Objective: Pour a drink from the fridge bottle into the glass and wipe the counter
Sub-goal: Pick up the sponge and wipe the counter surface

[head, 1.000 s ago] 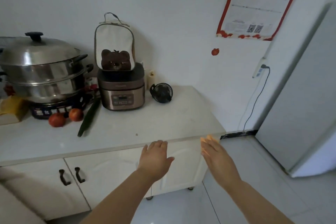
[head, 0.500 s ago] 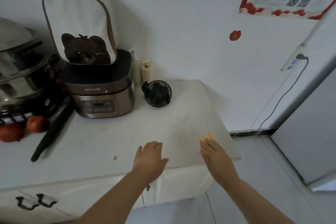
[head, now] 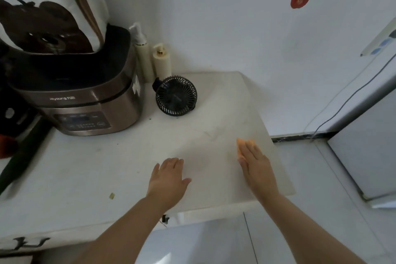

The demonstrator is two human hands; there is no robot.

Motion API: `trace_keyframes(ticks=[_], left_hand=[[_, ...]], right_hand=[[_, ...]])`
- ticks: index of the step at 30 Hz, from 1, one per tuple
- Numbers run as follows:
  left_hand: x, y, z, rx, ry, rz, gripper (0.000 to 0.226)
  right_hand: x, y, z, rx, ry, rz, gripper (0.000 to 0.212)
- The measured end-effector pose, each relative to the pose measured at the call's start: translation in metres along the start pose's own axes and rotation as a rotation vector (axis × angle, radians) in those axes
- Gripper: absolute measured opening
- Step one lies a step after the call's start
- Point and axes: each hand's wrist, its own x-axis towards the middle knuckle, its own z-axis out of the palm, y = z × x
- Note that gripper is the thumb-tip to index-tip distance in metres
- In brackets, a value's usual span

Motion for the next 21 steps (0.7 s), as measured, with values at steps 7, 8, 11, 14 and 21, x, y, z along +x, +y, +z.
trace_keyframes(ticks=[7, 8, 11, 14, 21], left_hand=[[0.02, -0.008, 0.022, -0.014, 0.026, 0.03, 0.058], [0.022, -0.009, 0.024, -0.01, 0.034, 0.041, 0.058], [0.026, -0.009, 0.029, 0.004, 0.041, 0.058, 0.059], [0.026, -0.006, 0.03, 0.015, 0.06, 0.037, 0.062], [0.029, -0.009, 0.034, 0.052, 0.066, 0.046, 0.063]], right_hand=[[-0.02, 0.012, 0.019, 0.072, -0.074, 0.148, 0.102], [-0.024, 0.014, 0.02, 0.082, -0.064, 0.151, 0.097], [-0.032, 0.016, 0.019, 0.13, -0.001, 0.232, 0.064], [-0.031, 0.009, 0.025, 0.13, 0.009, 0.311, 0.055], [0.008, -0.039, 0.055, -0.13, -0.156, 0.121, 0.07]])
